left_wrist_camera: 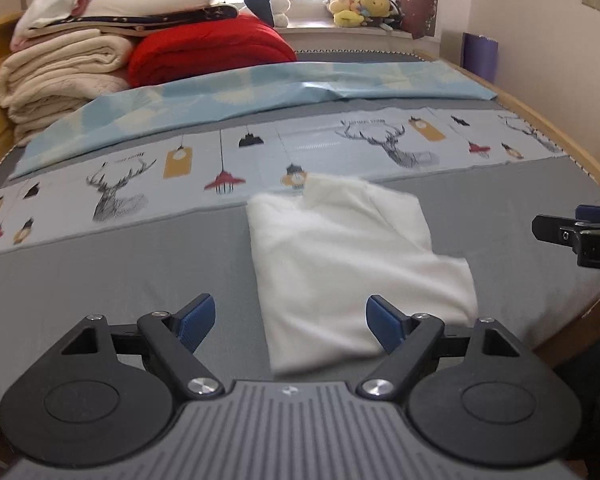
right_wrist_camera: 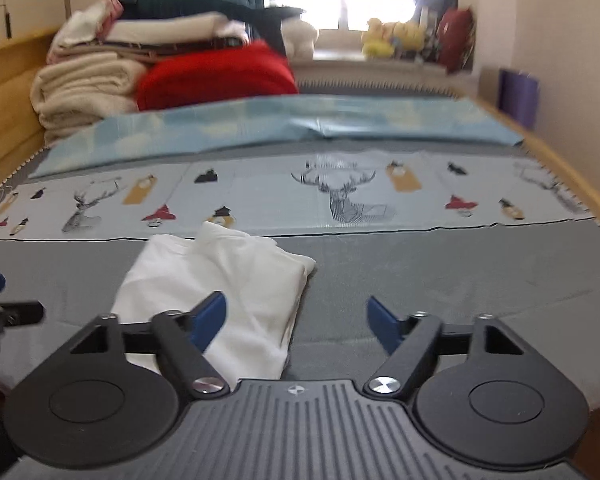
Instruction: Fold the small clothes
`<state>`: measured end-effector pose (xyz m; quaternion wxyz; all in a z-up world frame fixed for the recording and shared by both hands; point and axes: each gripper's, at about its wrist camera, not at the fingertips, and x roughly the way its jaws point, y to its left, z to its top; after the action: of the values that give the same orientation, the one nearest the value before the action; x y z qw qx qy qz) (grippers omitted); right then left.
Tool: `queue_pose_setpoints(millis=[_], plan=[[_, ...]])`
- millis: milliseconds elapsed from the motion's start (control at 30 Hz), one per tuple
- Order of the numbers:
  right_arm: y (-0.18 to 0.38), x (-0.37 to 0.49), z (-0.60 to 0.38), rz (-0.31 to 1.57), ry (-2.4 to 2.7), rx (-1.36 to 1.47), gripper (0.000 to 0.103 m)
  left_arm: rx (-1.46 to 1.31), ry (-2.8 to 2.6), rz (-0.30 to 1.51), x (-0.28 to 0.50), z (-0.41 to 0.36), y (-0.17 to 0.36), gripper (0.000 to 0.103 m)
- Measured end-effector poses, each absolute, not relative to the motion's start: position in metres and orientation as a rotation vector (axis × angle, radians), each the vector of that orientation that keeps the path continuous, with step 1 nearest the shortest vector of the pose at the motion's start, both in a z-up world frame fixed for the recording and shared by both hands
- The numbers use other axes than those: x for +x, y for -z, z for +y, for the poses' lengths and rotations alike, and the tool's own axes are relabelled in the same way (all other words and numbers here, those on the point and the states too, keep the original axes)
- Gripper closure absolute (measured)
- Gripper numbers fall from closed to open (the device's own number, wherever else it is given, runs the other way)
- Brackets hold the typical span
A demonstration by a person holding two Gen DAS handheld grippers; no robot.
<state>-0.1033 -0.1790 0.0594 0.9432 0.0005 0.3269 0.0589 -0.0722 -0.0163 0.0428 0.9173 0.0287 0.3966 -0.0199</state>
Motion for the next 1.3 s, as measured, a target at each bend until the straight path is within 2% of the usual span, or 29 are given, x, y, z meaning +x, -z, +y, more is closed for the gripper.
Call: queue_pose_setpoints(millis=[100,200,367,1300], plan=[[-0.058,-0.133,-0.177,0.674,-0.107,0.079,0.019,0.01,0.018,0.834,-0.095,-0.028,-0.032,0.016],[-0.051,-0.145,-0.169,0.698,-0.106,0.059,0.013,0.001,-0.018,0.819,-0.109,-0.032,-0.028,0.016],[-0.036,-0.141,-0.15,0.735,-0.15,-0.048,0.013,-0.005,-0.013,0.814,-0.106,-0.03,-0.019,0.016],[-0.018,-0.123,-0.131,0.786,-0.186,-0.025,0.014,-0.061,0.03,0.804,-0.093,-0.035,-0.008,0.016]])
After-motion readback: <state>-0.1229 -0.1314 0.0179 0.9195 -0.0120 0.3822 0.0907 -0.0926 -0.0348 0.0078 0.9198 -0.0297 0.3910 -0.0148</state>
